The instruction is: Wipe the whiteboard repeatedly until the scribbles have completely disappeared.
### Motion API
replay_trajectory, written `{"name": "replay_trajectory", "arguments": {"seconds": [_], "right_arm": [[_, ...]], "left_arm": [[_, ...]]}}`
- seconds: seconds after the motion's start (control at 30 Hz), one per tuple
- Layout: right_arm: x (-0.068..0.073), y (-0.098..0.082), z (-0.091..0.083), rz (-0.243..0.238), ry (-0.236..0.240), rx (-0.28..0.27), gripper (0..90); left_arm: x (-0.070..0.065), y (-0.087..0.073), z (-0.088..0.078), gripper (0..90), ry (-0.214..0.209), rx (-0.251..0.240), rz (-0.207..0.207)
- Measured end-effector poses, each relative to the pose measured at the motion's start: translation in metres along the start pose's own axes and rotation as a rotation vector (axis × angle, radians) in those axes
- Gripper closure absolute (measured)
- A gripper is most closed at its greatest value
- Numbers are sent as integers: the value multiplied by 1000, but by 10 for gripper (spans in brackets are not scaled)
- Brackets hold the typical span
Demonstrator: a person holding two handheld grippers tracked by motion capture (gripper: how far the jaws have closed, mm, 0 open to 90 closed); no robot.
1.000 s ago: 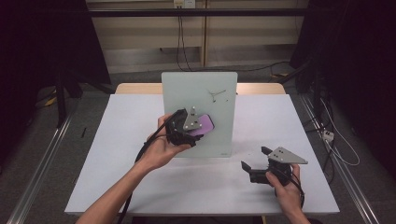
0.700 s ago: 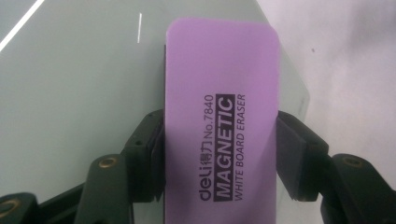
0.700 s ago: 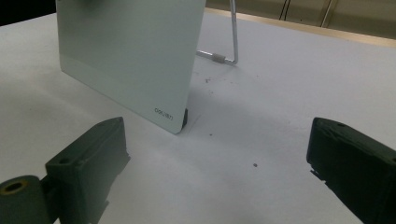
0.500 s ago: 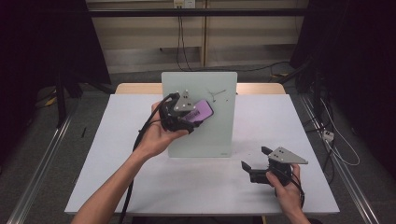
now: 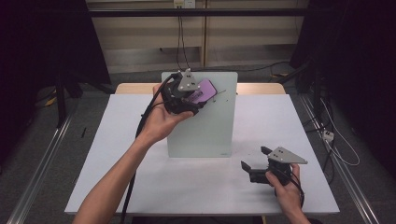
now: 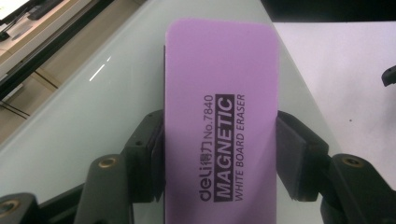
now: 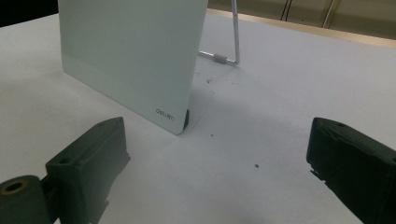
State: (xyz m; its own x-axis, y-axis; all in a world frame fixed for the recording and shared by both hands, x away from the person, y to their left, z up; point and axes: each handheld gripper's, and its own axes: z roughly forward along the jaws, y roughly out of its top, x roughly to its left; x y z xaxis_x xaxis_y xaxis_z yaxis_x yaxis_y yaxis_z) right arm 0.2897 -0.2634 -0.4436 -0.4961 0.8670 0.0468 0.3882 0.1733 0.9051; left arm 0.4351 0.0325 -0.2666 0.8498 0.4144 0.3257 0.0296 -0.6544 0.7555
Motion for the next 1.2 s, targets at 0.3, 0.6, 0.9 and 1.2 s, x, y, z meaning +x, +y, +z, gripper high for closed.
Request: {"name": "replay_trajectory", "arguments": {"seconds": [0.3, 0.6, 0.9, 1.2], "right_arm": [[0, 0, 0, -1, 0, -1, 51], [1, 0, -1, 1, 0, -1, 51], [-1, -1, -3, 1, -1, -4, 51], [0, 0, -2, 1, -1, -1, 50]], "left_arm": [[-20, 0, 16, 411, -21, 61, 60], [-53, -9, 46, 411, -118, 101, 98], [-46, -3, 41, 411, -89, 51, 49], [-20, 18, 25, 411, -38, -21, 1]]}}
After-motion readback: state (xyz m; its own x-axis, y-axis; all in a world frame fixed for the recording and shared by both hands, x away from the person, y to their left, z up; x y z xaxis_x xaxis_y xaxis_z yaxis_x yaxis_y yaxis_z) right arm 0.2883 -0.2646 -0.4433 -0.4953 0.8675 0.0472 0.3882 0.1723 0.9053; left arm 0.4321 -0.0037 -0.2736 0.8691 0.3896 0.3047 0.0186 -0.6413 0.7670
